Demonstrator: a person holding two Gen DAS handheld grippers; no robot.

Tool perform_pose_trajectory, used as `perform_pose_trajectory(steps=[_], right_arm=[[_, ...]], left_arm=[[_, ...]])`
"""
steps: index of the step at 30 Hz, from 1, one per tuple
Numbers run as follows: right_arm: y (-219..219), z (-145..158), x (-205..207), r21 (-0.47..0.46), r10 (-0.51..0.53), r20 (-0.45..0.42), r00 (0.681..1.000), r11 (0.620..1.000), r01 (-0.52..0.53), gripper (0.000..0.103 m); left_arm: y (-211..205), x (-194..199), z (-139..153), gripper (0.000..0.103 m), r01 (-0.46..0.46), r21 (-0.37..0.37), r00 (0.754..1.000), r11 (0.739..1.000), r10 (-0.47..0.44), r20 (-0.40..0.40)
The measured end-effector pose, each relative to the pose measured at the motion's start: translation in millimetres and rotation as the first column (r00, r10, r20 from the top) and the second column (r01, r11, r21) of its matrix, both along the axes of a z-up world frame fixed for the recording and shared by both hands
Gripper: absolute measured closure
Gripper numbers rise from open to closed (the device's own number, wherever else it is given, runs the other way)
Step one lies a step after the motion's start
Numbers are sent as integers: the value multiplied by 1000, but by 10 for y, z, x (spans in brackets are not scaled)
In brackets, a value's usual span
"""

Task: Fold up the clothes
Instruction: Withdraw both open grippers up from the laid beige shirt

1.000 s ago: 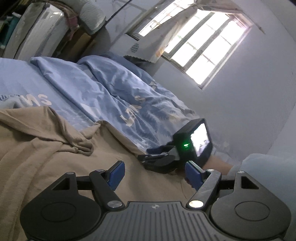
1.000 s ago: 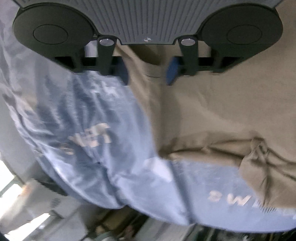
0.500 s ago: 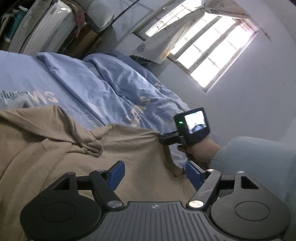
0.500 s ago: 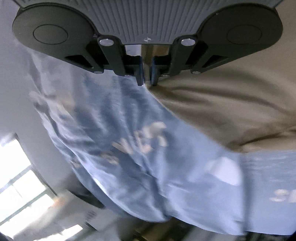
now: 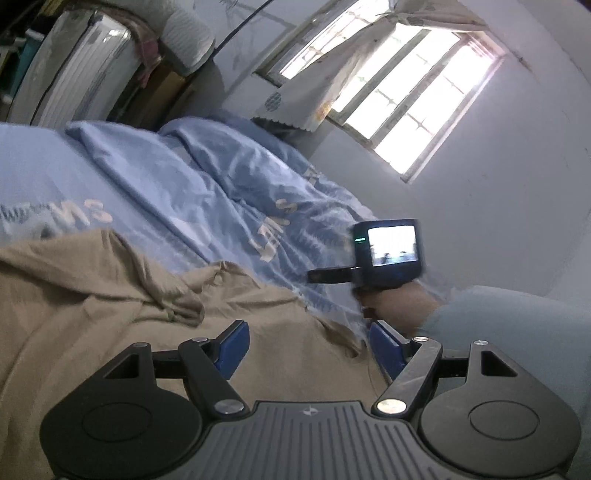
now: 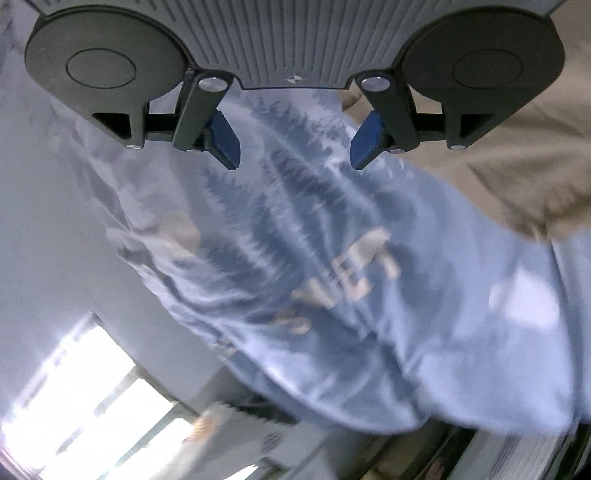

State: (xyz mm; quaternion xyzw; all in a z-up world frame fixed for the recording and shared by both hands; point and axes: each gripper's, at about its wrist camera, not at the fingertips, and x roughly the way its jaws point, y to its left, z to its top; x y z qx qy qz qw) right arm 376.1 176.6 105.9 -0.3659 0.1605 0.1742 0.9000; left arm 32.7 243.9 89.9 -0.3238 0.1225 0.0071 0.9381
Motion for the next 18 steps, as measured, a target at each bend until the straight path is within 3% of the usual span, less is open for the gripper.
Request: perform_pose_trajectory(steps=[4, 9, 14, 18], right_arm=[[-277, 524, -391, 89, 34, 1, 999, 995, -34, 36], [-828, 1397, -1197, 200, 67, 6, 998, 978, -67, 35], [-1462, 2285, -2403, 292, 102, 69, 992, 949, -118, 31], [-1971, 2996, -3380, 361, 126, 124, 984, 918, -163, 28]], left_arm=[[34, -39, 94, 31, -25, 24, 999, 999, 24, 35], [198, -203, 341, 31, -55, 26, 992, 998, 51, 116], [497, -648, 807, 31, -89, 29, 973, 996, 81, 217], [818, -1304, 1317, 31, -109, 56, 959, 992, 91, 268]])
